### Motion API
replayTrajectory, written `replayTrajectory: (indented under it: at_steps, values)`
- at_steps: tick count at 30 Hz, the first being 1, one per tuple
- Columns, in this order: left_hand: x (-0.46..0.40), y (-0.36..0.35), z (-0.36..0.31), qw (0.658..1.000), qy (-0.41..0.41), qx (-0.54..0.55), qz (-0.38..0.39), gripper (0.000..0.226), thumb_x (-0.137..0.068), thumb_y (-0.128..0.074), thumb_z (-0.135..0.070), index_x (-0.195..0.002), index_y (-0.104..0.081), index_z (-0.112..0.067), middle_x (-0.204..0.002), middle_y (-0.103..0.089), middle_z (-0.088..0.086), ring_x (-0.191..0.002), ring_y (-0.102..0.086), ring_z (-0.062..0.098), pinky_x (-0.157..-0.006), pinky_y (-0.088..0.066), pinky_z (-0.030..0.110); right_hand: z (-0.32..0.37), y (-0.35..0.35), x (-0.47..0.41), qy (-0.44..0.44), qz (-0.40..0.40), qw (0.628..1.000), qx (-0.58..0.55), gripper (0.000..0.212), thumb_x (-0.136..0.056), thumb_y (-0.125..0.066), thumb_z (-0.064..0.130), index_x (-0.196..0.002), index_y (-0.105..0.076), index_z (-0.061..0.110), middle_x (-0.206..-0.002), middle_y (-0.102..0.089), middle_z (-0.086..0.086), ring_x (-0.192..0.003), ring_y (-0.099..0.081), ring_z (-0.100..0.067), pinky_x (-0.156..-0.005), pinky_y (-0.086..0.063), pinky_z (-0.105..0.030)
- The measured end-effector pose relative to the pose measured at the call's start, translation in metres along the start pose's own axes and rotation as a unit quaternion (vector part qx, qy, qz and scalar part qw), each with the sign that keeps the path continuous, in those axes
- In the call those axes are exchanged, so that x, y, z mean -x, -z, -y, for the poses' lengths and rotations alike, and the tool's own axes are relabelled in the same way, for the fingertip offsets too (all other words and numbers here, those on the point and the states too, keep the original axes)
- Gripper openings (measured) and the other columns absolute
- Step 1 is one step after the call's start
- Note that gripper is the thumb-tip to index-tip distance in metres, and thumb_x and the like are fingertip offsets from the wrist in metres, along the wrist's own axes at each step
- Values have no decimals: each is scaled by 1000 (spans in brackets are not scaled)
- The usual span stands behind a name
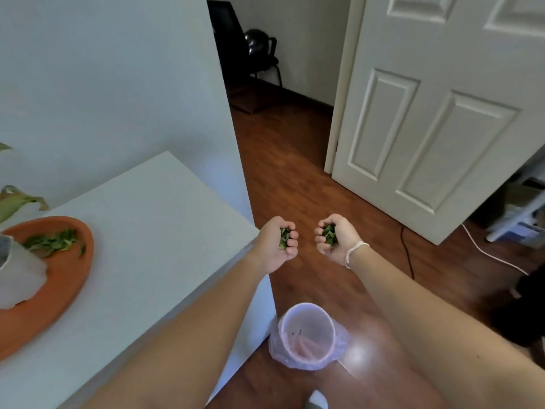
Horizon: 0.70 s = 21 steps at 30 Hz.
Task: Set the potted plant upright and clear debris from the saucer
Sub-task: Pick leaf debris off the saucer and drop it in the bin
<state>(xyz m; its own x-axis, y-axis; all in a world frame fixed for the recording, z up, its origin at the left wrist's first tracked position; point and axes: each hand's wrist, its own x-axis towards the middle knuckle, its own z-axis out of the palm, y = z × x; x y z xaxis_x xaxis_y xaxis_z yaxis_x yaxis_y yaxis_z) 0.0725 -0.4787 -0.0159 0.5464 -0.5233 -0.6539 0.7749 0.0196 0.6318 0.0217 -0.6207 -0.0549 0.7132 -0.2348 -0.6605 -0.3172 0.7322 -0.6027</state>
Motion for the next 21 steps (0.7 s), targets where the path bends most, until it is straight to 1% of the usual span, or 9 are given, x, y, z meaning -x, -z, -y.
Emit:
replayTrajectory:
  at_steps: [3,7,10,12,15,17,18,21]
  values:
    - [-28,-11,26,999,46,2,-18,26,-89,-33,-12,-65,-43,-13,-53,-42,-1,-38,-34,10,-36,-25,16,-13,32,-13,-34,-36,999,-14,21,-85,-34,13,-66,-42,12,-61,-39,-2,-38,-32,-12,-33,-23,-15]
    - [-64,-10,62,994,96,9,-51,26,-91,-32,-10,-68,-45,-11,-61,-43,2,-50,-34,13,-42,-27,19,-43,68,-37,-72,-90,993,-29,24,-88,-35,14,-68,-47,10,-60,-42,-3,-37,-36,-12,-35,-26,-12]
    - [-97,4,95,988,129,5,-91,27,-93,-30,-9,-72,-46,-11,-64,-42,3,-52,-35,13,-43,-28,20,-76,94,-59,-112,-125,985,-43,26,-91,-36,16,-70,-49,9,-63,-46,-5,-46,-39,-15,-35,-32,-14]
    - [-122,18,122,981,148,4,-126,28,-93,-30,-9,-73,-48,-11,-62,-45,3,-50,-39,13,-43,-30,19,-106,114,-77,-135,-148,977,-67,26,-92,-38,17,-71,-48,8,-64,-47,-7,-51,-38,-17,-38,-36,-17]
    - [-150,40,160,973,169,24,-156,27,-94,-33,-7,-74,-50,-10,-50,-51,2,-43,-47,12,-46,-36,20,-151,141,-103,-158,-199,962,-102,19,-90,-43,12,-72,-49,8,-63,-48,-9,-49,-43,-21,-37,-40,-17]
    - [-169,54,185,970,180,27,-161,23,-94,-37,-4,-75,-50,-8,-58,-48,5,-50,-46,13,-53,-35,22,-178,156,-121,-184,-225,947,-141,6,-87,-48,9,-82,-51,7,-68,-50,-10,-44,-51,-23,-39,-46,-20]
    - [-178,59,194,969,184,24,-162,20,-94,-40,-4,-76,-50,-7,-63,-46,6,-55,-45,14,-56,-35,23,-190,163,-130,-187,-233,942,-154,5,-86,-48,7,-89,-52,7,-70,-52,-11,-46,-53,-24,-38,-48,-22]
    - [-206,77,222,964,194,-13,-183,9,-91,-47,-7,-84,-54,-6,-72,-50,7,-64,-49,17,-59,-42,25,-222,179,-157,-177,-262,937,-147,18,-90,-46,5,-106,-54,4,-76,-56,-11,-63,-53,-24,-38,-49,-22]
